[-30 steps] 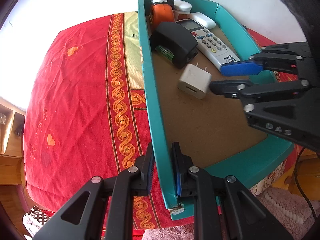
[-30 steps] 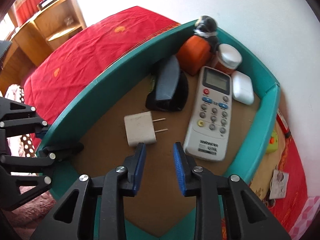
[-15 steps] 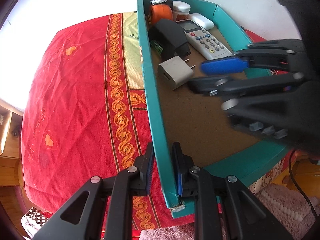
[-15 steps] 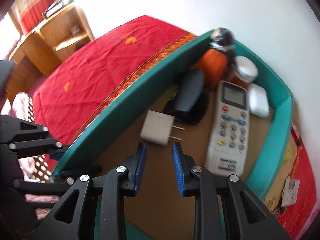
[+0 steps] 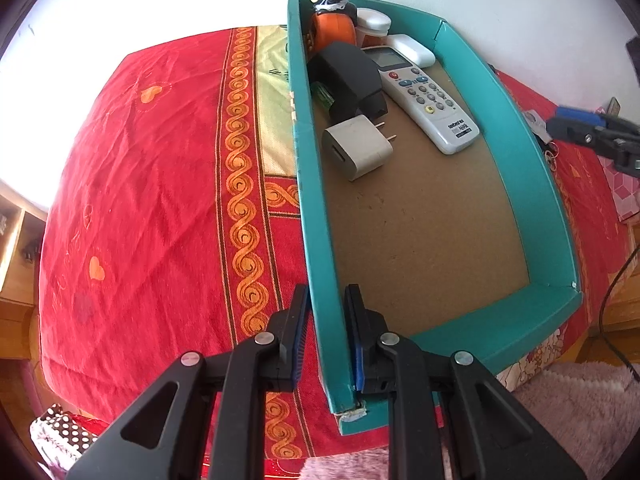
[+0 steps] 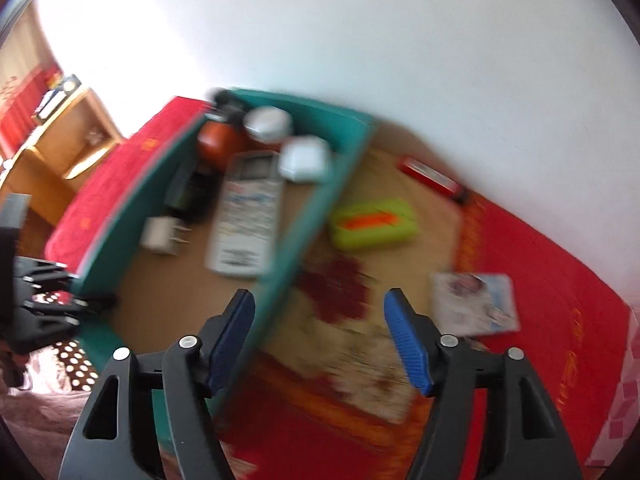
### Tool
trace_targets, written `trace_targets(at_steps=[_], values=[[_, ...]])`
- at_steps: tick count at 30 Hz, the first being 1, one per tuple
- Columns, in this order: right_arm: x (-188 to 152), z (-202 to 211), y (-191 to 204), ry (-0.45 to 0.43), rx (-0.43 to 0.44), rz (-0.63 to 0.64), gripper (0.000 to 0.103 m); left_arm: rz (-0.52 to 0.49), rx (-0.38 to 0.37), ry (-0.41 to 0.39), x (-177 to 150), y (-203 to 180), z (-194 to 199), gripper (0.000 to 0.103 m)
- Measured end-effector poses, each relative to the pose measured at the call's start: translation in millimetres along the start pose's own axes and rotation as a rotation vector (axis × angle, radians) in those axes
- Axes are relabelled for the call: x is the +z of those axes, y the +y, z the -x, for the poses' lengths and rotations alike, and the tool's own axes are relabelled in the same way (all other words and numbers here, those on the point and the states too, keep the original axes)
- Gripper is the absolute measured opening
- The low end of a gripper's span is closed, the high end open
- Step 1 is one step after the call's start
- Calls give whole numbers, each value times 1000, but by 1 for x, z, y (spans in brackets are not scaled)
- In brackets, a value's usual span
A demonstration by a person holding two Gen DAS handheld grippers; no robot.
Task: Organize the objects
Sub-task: 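Move the right tool to the green-and-orange case and grasp it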
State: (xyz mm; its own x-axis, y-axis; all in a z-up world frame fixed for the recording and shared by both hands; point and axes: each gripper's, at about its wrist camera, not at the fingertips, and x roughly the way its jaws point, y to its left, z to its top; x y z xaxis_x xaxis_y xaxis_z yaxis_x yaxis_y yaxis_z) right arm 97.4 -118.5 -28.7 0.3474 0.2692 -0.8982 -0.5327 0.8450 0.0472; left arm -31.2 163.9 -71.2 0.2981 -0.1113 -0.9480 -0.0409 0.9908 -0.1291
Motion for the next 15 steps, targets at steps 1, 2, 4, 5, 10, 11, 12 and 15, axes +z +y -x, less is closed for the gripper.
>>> trace_targets(at_steps=[1,2,4,5,10,11,12,15], values=[[-1,-5,-9,10,-4,-5,71,4,3,2,-1,0,0,17],[-3,-11,-16,20,-8,-10,71,8,9,8,-1,0,-1,17],[-2,-25,-31,40,-11,-13,77,12,22,18,0,-1,-2,17],[0,-33,-34,45,-12,-7,79,15,29,26,0,-2,-2,17],[16,-64,-36,27,8,61,84,29,82,75,9,-10,-9,17],[19,-68,-35,21,15,73,85,30,94,84,11,-14,-10,17],[24,-73,-35,10,18,90,85,35,105,93,13,-16,-11,17],[35,-81,-37,-23,29,99,85,43,133,108,17,-24,-14,17]])
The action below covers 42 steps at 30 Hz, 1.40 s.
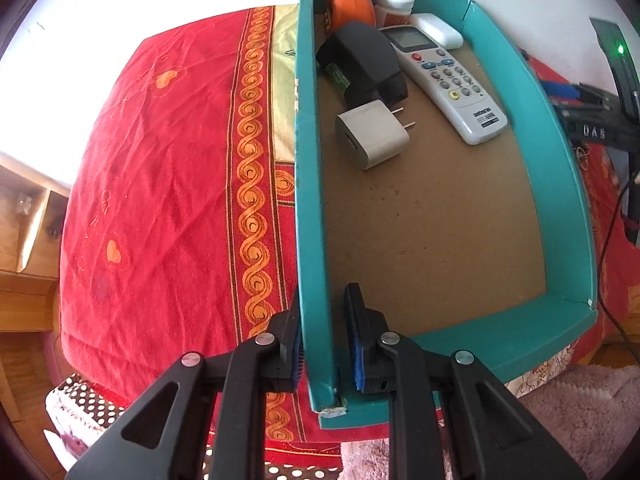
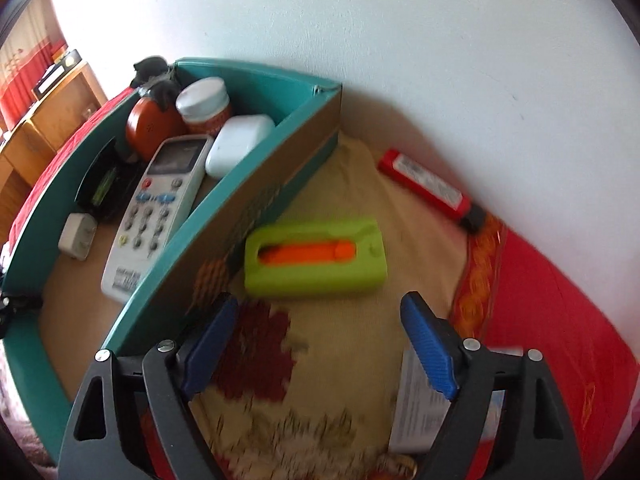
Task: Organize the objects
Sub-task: 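Move the right tool to the green-and-orange case and grasp it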
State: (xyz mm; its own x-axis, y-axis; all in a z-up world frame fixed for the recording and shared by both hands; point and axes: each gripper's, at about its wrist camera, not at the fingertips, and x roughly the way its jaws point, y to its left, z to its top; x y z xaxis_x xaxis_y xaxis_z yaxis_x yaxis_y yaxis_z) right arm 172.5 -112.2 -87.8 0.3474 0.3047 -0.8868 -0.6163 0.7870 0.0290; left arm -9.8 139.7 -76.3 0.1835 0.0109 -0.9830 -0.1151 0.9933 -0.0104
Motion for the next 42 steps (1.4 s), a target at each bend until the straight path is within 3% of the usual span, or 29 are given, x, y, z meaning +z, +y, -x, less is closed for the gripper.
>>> trace_targets(at_steps=[9,12,22,28,32,35,36,42], values=[[14,-8,-22,-10,33,-44,85,35,23,13,6,-7,-3,17],[12,-4,-27,-14,32,-57,72,45,23,13,5,-6,-4,17],[-20,10,-47,22,13,-37,72,54,43,6,0,-7,0,17],[-24,9,-38,30,-28,-49,83,61,49,-1,-3,-9,2,18],[-25,9,-33,32,-59,-74,84,64,47,-13,-7,-8,4,18],[-24,9,-34,36,-70,-104,81,62,45,-18,-9,-8,6,18],[-23,10,-35,39,-88,-120,73,61,45,-18,-10,-8,6,18],[-24,15,-49,44,-83,-182,72,48,43,-27,-12,-8,9,18]])
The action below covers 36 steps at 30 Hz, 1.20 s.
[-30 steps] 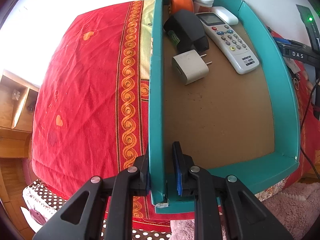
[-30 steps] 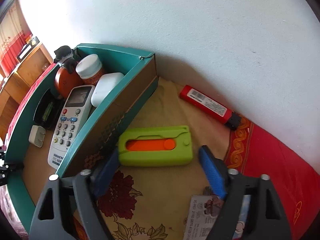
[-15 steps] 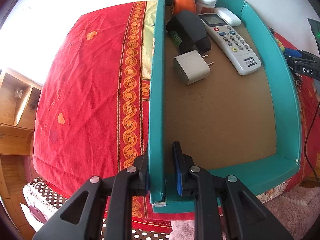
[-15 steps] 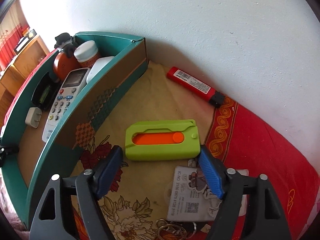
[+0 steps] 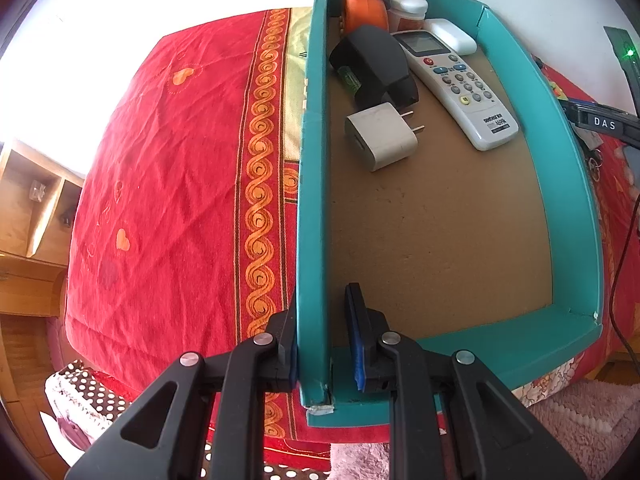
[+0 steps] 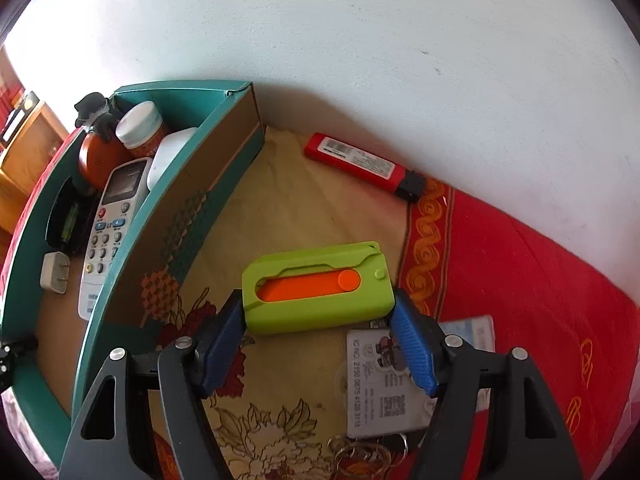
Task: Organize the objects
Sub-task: 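Move the right tool to the green-and-orange case and grasp it, then carry the green-and-orange case over the tray with the right tool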
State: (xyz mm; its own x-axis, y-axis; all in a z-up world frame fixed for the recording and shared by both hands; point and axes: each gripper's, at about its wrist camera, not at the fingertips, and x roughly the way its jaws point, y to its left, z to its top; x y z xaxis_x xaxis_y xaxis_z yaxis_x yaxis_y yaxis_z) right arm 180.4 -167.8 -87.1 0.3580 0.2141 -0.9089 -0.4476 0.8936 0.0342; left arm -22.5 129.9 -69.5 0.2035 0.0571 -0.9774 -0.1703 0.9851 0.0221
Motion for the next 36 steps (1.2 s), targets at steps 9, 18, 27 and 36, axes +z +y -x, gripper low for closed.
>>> trace_targets(at_steps=[9,18,27,36], values=[[-27,49,10,-65,1,-35,72,-20,-3,7,3,-3,0,17],[-42,103,77,-125,92,2,72,-36,-23,9,7,-4,-2,15],[-43,92,159,-99,178,201,72,-79,-45,23,12,-1,-5,15],[-57,67,197,-19,234,318,72,-91,-41,26,16,-7,-6,15]])
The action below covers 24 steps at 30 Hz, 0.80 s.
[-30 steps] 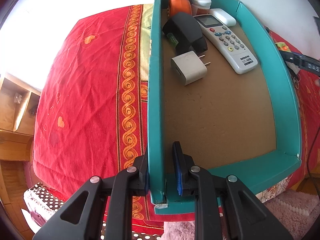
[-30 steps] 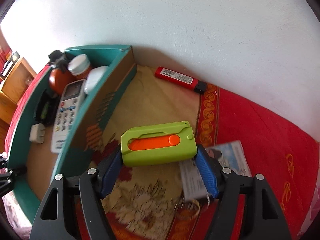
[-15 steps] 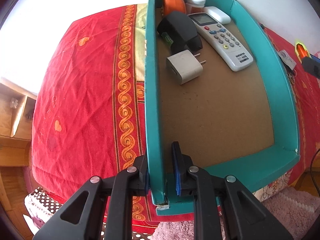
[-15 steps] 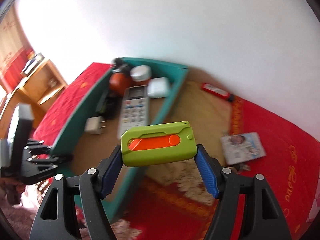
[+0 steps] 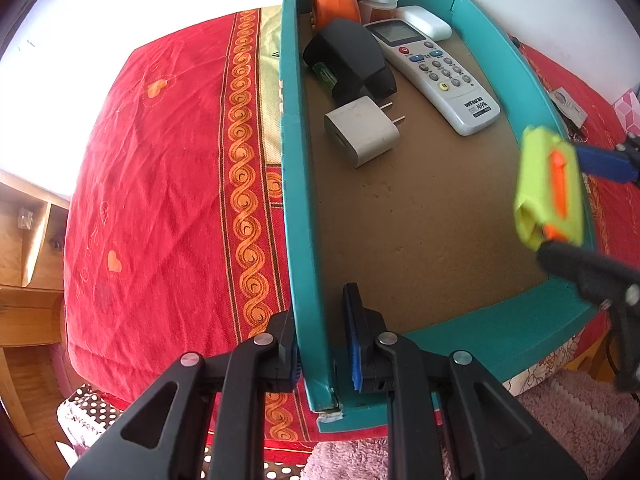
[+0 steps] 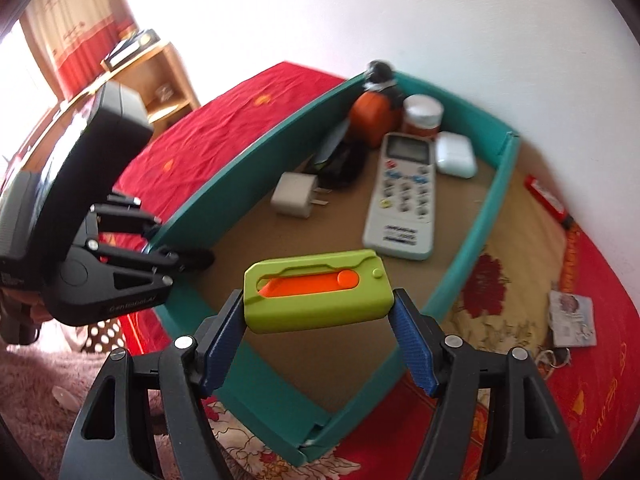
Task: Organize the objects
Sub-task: 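Carry the green-and-orange case over the tray with the right tool, then lower the case into the tray beside the plug charger and open the right tool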
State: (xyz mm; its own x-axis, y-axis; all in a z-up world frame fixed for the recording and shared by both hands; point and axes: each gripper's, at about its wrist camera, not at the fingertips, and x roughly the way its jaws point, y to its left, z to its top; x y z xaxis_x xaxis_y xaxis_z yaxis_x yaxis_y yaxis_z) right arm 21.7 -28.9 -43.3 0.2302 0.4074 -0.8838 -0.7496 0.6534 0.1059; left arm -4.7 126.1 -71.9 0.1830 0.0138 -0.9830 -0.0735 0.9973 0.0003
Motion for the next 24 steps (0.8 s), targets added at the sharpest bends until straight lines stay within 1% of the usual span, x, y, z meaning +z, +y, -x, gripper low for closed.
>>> trace_targets(at_steps=[6,12,20,24], values=[[3,-18,10,54,17,63,72,1,-1,0,0,0,0,15],[9,-38,12,104,28,97,72,8,-9,-6,-1,1,0,15],[16,-57,21,143,45,153,72,12,-19,-6,-4,7,1,15],[25,-66,24,160,77,167,72,12,-20,-6,-4,8,1,15]])
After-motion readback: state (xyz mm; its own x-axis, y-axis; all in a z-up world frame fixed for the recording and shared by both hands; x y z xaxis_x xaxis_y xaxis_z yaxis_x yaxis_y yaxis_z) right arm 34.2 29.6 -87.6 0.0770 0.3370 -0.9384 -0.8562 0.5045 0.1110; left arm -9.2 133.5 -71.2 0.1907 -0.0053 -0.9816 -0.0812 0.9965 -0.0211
